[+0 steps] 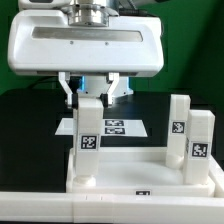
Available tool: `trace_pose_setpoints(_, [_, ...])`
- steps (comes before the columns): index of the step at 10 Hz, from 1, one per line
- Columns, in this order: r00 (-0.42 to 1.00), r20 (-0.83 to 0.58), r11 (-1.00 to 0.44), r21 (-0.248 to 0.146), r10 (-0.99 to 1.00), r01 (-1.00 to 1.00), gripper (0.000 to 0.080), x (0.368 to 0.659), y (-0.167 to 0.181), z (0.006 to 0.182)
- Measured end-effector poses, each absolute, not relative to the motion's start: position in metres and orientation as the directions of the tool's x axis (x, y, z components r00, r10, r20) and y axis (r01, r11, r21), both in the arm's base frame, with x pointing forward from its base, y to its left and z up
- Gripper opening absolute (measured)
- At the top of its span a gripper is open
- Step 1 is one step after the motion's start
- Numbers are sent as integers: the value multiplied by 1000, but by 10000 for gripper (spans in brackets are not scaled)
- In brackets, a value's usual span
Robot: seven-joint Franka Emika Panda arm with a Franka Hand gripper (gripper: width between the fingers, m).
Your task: Assemble desk
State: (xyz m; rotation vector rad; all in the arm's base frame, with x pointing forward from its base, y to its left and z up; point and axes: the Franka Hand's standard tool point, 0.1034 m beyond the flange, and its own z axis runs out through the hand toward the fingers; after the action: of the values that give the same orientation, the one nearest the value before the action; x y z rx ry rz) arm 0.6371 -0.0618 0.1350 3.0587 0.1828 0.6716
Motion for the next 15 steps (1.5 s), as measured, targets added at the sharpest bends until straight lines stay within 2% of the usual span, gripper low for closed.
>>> trace_pose_setpoints(2, [904, 412, -993, 31, 113, 110, 289, 635, -64, 131])
trace_pose_setpoints(6, [888, 444, -993, 76, 116, 92, 290, 631, -73, 129])
trace_pose_setpoints(7, [880, 460, -992, 99, 117, 81, 290, 627, -78, 128])
trace_pose_setpoints(9, [878, 465, -992, 104, 112, 72, 290, 626, -80, 127])
trace_pose_setpoints(10, [879, 464, -992, 104, 112, 71, 387, 626, -80, 127])
trace_pose_setpoints(11, [879, 464, -992, 103, 111, 71, 527, 626, -80, 127])
trace_pose_setpoints(12, [879, 464, -992, 103, 111, 71, 611, 625, -80, 127])
trace_pose_setpoints(15, [882, 457, -991, 117, 118, 73, 647, 624, -92, 127])
